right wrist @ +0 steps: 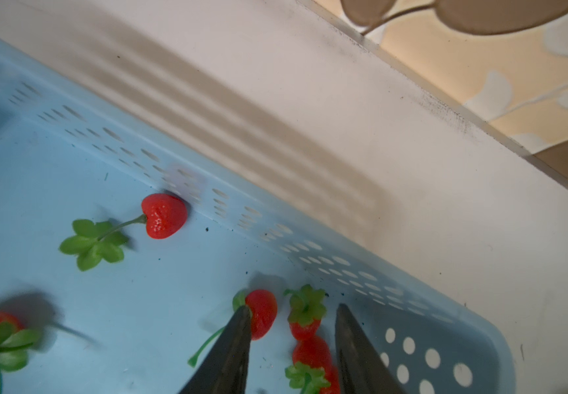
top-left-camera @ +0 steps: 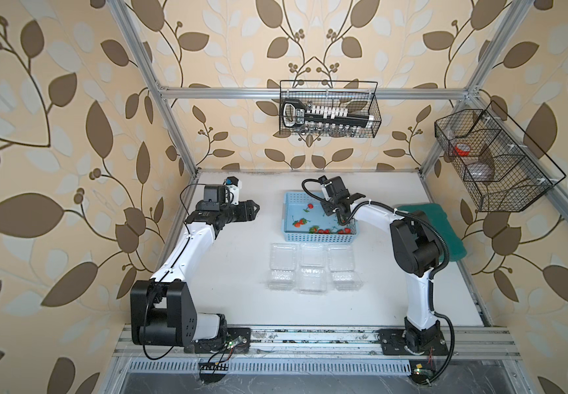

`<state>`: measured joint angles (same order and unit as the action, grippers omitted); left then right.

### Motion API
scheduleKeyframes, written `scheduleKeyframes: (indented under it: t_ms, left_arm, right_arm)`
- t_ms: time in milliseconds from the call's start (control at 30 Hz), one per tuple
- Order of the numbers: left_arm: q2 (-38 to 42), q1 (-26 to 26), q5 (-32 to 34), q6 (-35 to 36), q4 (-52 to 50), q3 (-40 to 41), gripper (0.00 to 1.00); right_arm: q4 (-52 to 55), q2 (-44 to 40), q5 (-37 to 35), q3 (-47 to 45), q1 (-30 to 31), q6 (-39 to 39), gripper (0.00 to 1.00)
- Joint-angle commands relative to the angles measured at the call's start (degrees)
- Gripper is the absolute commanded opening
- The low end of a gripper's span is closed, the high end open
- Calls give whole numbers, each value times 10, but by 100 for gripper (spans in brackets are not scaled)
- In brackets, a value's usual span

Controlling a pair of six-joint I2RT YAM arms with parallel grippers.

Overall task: Pack strawberries into containers
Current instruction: Pick up the strawberry from the basket.

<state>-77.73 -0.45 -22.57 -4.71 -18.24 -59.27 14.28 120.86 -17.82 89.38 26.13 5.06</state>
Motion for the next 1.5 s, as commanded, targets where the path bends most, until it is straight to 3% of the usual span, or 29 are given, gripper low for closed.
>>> scheduleKeyframes:
  t_ms: [0, 533, 1000, 1467]
  left_arm:
    - [-1, -4, -17, 11, 6, -25, 75]
    - [-4, -5, -21, 10, 2, -28, 74]
    - [-4, -6, -21, 12, 0, -29, 75]
    - [-4, -5, -21, 14, -3, -30, 74]
  right_arm:
    - [35, 25, -13, 26, -2, -16, 41]
    - [58, 58, -17, 63, -19, -88, 40]
    - [63, 75, 2, 84, -24, -100, 39]
    - [73, 93, 15, 107, -26, -109, 14]
